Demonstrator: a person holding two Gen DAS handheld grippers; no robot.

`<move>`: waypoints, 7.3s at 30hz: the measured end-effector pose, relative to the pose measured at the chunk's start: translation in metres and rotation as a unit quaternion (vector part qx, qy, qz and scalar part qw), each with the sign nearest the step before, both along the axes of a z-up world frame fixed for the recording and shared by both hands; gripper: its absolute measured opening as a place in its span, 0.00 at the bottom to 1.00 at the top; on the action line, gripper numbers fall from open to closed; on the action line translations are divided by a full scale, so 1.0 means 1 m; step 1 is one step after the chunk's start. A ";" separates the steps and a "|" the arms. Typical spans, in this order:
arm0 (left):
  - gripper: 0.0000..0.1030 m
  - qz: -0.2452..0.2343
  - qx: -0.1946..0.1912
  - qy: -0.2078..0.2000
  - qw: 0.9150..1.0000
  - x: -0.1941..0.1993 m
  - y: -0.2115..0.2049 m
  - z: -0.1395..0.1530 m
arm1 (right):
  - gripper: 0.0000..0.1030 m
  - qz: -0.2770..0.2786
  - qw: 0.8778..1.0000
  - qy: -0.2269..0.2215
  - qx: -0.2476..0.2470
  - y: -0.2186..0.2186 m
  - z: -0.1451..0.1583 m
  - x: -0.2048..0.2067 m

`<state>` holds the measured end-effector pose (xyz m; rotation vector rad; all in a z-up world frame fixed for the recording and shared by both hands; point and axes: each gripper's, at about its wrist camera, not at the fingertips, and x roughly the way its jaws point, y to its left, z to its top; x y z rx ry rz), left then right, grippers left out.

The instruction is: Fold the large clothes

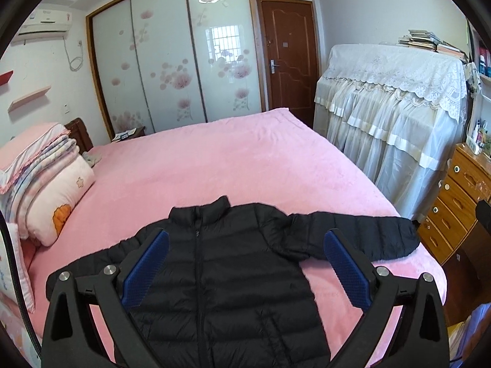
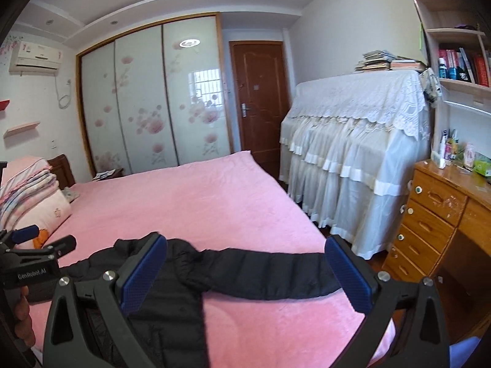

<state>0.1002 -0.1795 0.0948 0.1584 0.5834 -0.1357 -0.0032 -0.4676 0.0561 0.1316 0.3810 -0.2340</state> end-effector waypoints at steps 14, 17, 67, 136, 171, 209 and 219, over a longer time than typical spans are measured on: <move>0.97 -0.050 0.028 0.034 0.998 0.057 -0.087 -0.047 | 1.00 -0.065 0.997 0.038 -0.010 -0.057 -0.031 0.037; 0.97 -0.060 0.031 0.046 0.997 0.070 -0.104 -0.065 | 1.00 -0.076 0.996 0.054 -0.011 -0.068 -0.044 0.048; 0.84 -0.061 -0.018 0.143 0.988 0.161 -0.116 -0.204 | 0.08 -0.037 0.969 0.073 0.234 -0.151 -0.182 0.149; 0.09 0.001 -0.269 0.299 0.915 0.259 0.128 -0.294 | 0.45 0.183 0.951 0.246 0.047 0.138 -0.233 0.198; 0.10 0.177 -0.136 0.253 0.941 0.280 0.256 -0.325 | 0.46 0.142 0.943 0.293 0.062 0.105 -0.265 0.302; 0.30 0.127 -0.156 0.129 0.971 0.264 0.281 -0.224 | 0.48 0.165 0.954 0.243 0.051 0.118 -0.207 0.350; 0.30 0.097 -0.070 0.201 0.972 0.329 0.182 -0.291 | 0.48 0.208 0.942 0.261 0.040 0.177 -0.220 0.396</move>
